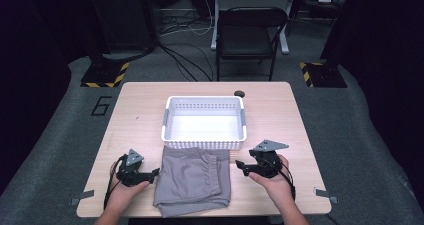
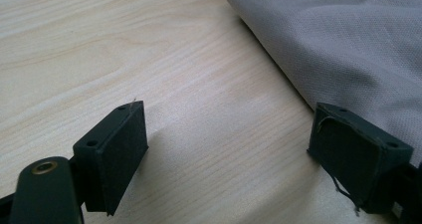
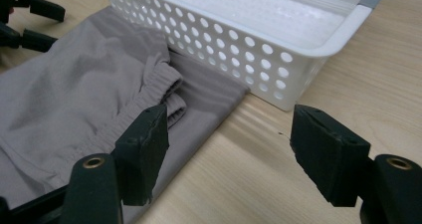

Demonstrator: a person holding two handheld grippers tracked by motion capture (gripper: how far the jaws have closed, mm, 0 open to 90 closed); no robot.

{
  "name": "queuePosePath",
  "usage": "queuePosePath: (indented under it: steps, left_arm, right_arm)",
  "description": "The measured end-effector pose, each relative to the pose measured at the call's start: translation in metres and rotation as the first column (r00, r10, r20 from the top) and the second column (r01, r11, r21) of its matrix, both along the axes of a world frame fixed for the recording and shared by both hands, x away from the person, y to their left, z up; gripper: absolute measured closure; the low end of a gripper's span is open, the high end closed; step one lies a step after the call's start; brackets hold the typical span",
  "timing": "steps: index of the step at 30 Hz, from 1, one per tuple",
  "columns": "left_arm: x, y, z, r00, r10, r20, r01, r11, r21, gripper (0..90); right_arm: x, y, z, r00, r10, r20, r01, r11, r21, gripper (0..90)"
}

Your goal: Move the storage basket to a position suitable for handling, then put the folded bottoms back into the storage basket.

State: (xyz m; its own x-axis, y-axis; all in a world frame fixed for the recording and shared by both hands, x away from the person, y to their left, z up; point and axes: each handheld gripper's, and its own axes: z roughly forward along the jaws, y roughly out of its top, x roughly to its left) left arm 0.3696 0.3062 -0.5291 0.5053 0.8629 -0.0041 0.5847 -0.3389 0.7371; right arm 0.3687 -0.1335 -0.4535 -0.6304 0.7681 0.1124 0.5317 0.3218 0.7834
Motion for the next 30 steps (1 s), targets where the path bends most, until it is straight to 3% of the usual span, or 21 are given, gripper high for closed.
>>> queuePosePath:
  steps: [5, 7, 10, 11, 15, 16, 20, 22, 25, 30]
  left_arm:
    - [0.001, 0.000, 0.001, 1.0000, -0.004, -0.004, 0.004, 1.0000, 0.007, 14.9]
    - [0.000, 0.000, 0.001, 1.0000, -0.006, -0.004, 0.006, 0.9999, 0.010, 15.4]
    - [0.000, 0.001, 0.003, 0.9999, 0.010, -0.005, -0.010, 0.9999, 0.008, 19.0]
    - [0.001, 0.001, 0.004, 0.9998, 0.016, -0.011, -0.016, 0.9998, 0.008, 24.5]
    - [0.001, 0.001, 0.005, 0.9992, 0.034, -0.019, -0.034, 0.9993, -0.018, 32.3]
    - [0.000, 0.001, 0.008, 0.9984, 0.028, -0.050, -0.031, 0.9980, -0.055, 35.4]
    - [-0.002, -0.002, 0.012, 0.9990, 0.009, -0.044, -0.012, 0.9985, -0.054, 36.2]
    - [-0.006, -0.007, 0.015, 0.9979, 0.001, -0.064, -0.006, 0.9973, -0.073, 37.2]
    - [-0.010, -0.009, 0.021, 0.9982, -0.013, -0.059, 0.008, 0.9962, -0.086, 40.5]
    - [-0.016, -0.014, 0.030, 0.9974, -0.025, -0.068, 0.017, 0.9929, -0.118, 40.8]
  right_arm:
    - [-0.004, 0.008, -0.006, 1.0000, 0.000, 0.000, 0.000, 0.999, -0.032, 31.1]
    - [-0.005, 0.011, -0.011, 1.0000, -0.004, -0.009, 0.003, 0.999, -0.049, 35.3]
    - [-0.007, 0.013, -0.014, 0.9999, -0.005, -0.013, 0.004, 0.998, -0.057, 38.2]
    - [-0.008, 0.015, -0.016, 1.0000, -0.006, -0.002, 0.006, 0.997, -0.072, 40.9]
    - [-0.011, 0.020, -0.020, 0.9999, -0.014, -0.006, 0.013, 0.993, -0.114, 44.8]
    - [-0.011, 0.021, -0.022, 0.9998, -0.013, -0.014, 0.011, 0.993, -0.121, 47.6]
    - [-0.013, 0.023, -0.024, 0.9992, -0.017, -0.036, 0.012, 0.992, -0.123, 48.3]
    - [-0.012, 0.022, -0.027, 0.9984, -0.024, -0.051, 0.017, 0.992, -0.128, 47.6]
    - [-0.013, 0.022, -0.029, 0.9961, -0.055, -0.069, 0.046, 0.992, -0.116, 46.4]
    - [-0.014, 0.023, -0.031, 0.9965, -0.046, -0.070, 0.037, 0.992, -0.120, 47.3]
